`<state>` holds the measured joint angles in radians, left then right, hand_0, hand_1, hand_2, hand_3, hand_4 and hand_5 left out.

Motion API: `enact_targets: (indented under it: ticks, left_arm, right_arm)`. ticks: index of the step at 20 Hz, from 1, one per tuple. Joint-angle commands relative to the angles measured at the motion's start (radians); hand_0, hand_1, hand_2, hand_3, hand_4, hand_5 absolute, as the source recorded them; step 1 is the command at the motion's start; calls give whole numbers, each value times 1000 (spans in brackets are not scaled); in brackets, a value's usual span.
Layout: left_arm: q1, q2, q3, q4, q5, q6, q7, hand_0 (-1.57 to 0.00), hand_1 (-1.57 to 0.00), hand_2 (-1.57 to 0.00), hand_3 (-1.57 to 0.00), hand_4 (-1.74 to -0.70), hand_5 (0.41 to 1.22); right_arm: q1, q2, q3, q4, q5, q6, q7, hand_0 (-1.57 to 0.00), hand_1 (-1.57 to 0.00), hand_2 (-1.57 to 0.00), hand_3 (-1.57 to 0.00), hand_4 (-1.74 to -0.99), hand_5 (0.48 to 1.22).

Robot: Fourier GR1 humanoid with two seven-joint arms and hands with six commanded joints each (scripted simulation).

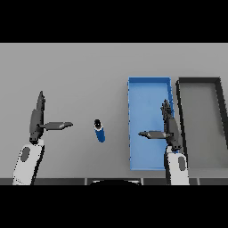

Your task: Pick up the blue pipe and place it into the blue bin.

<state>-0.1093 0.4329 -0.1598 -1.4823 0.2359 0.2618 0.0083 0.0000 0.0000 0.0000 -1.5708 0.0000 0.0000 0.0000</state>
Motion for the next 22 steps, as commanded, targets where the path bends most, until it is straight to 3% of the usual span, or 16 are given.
enact_targets:
  ticks: [1, 6, 8, 9, 15, 17, 18, 22]
  left_arm:
    - [-1, -1, 0, 0, 0, 1, -4, 1, 1, 1, 1, -967, 594]
    - [-15, -6, 0, 16, -6, 5, -3, 1, 1, 1, 1, -967, 594]
    - [-10, 110, -55, 14, -9, -197, -80, 1, 1, 1, 1, -969, 595]
    - [-12, 139, -63, 29, -8, -249, -93, 1, 1, 1, 1, -970, 596]
    - [15, 209, -80, -3, 8, -369, -166, 1, 1, 1, 1, -965, 590]
    - [30, 222, -112, -53, 18, -415, -159, 1, 1, 1, 1, -977, 583]
    - [56, 234, -134, -96, 15, -437, -166, 1, 1, 1, 1, -984, 578]
    - [72, 257, -213, -195, -14, -468, -39, 1, 1, 1, 1, -1018, 512]
  right_arm:
    - [-1, 0, -1, 1, -1, -1, 1, 1, 1, 1, 1, -1210, 594]
    - [-4, -13, -11, -2, -11, 7, 0, 1, 1, 1, 1, -1210, 594]
    - [26, -116, 61, -53, 121, 40, -79, 1, 1, 1, 1, -1206, 592]
    - [26, -135, 80, -67, 161, 38, -75, 1, 1, 1, 1, -1198, 589]
    - [56, -167, 112, -95, 209, 54, -81, 1, 1, 1, 1, -1182, 583]
    - [44, -170, 100, -101, 186, 63, -50, 1, 1, 1, 1, -1187, 579]
    - [48, -160, 108, -103, 187, 63, -62, 1, 1, 1, 1, -1194, 579]
    - [38, -150, 110, -95, 184, 61, -54, 1, 1, 1, 1, -1225, 580]
